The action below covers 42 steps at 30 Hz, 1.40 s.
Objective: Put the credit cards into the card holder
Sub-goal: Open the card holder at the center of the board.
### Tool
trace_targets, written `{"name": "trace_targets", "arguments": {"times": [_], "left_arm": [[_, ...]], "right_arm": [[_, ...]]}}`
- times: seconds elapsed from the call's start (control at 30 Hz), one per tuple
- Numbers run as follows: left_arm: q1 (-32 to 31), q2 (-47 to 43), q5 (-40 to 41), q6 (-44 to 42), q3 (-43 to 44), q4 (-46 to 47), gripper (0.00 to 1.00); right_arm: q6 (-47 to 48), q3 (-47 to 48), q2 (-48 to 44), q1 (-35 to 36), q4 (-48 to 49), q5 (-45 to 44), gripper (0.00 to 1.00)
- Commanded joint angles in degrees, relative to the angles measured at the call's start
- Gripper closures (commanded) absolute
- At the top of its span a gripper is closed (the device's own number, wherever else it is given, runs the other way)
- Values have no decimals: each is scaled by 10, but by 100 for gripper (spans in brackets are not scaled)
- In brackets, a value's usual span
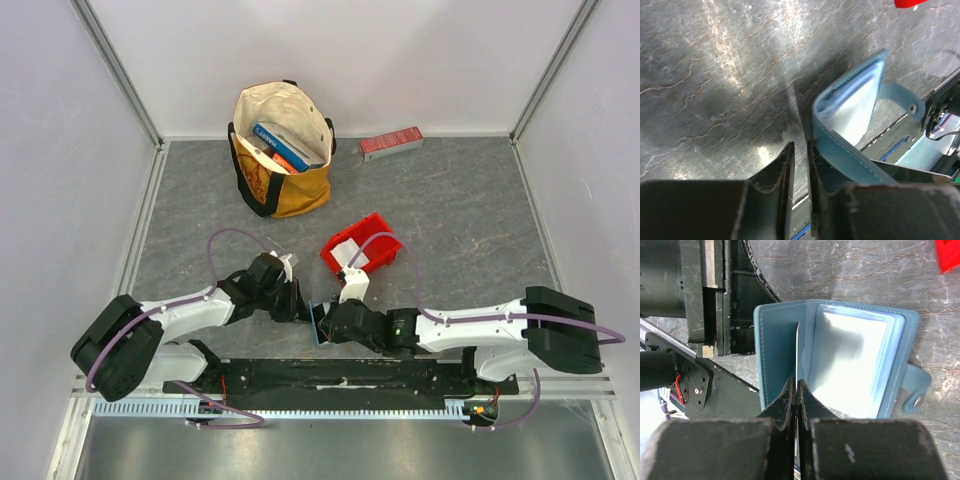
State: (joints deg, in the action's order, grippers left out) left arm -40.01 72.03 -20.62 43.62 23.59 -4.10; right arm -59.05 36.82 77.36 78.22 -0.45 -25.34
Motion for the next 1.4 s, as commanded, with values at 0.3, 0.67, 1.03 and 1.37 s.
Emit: {"name": "trace_targets", "arguments": {"times": [0.3, 0.67, 1.03, 1.37], "left_arm": [[-2, -46, 6, 18, 0, 15, 50], [-1, -210, 44, 74, -12, -52, 30], [-2, -175, 23, 60, 16, -88, 30], [-2, -185, 16, 19, 35, -158, 55]], "right_arm": [[-42, 36, 112, -1, -31, -16, 100], [-30, 59, 140, 0, -47, -22, 100], [-22, 62, 143, 0, -38, -18, 100], [-37, 63, 144, 0, -42, -25, 100]]}}
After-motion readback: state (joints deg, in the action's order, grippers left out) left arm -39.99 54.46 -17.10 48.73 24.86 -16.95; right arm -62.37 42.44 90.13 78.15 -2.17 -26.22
